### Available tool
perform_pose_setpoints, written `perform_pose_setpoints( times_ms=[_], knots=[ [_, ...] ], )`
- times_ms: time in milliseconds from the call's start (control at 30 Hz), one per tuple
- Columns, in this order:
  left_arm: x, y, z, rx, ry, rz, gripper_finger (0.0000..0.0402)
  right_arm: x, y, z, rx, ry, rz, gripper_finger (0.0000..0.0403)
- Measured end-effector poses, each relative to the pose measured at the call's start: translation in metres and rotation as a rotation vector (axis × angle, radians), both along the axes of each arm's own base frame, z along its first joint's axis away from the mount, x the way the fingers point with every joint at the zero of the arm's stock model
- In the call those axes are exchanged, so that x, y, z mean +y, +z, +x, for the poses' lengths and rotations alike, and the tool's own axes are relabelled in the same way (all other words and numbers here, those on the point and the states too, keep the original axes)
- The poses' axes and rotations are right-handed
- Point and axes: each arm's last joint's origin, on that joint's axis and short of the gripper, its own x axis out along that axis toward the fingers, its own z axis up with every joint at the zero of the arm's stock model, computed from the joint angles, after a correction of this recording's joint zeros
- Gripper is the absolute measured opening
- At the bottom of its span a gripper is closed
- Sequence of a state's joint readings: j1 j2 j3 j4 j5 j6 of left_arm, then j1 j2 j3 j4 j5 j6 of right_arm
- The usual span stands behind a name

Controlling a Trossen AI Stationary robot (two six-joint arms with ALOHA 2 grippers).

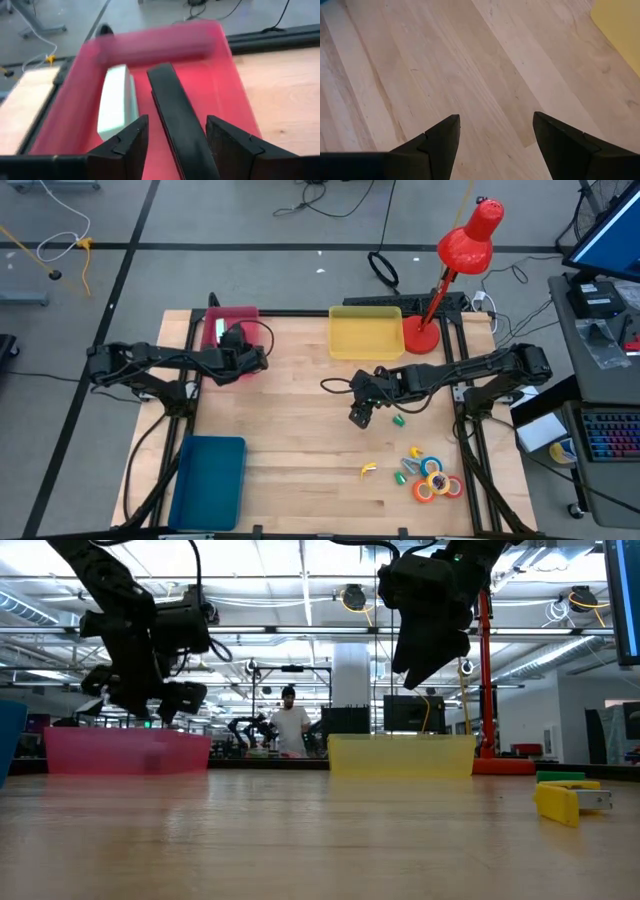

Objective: Pick and place Stapler, Stapler remover, tape
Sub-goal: Put the top green stapler into the red bin

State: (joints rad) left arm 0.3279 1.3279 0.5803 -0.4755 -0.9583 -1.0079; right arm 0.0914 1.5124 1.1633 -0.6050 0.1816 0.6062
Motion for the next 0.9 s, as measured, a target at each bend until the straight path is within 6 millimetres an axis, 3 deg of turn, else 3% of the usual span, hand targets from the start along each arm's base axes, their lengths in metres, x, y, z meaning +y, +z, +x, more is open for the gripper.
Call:
perform_pose_setpoints(
  times_ms=[200,333,433,667,900],
  knots=[
    [0.002,0.051,0.006,-0.061,-0.090,0.075,0.0191,0.000,-0.001,-0.002,0.026,0.026,-0.014,0.0242],
    [-0.007,0.092,0.002,-0.083,-0.275,0.083,0.0191,0.002,-0.002,-0.010,0.104,0.090,0.058,0.0242],
    [-0.017,0.109,-0.007,-0.119,-0.414,0.073,0.0188,0.004,-0.002,-0.021,0.192,0.125,0.138,0.0242],
    [-0.040,0.119,-0.024,-0.233,-0.620,0.012,0.0186,0.006,0.009,-0.062,0.450,0.056,0.351,0.0242],
    [-0.053,0.119,-0.023,-0.254,-0.732,-0.035,0.0186,0.005,0.026,-0.087,0.507,-0.114,0.458,0.0242]
  ],
)
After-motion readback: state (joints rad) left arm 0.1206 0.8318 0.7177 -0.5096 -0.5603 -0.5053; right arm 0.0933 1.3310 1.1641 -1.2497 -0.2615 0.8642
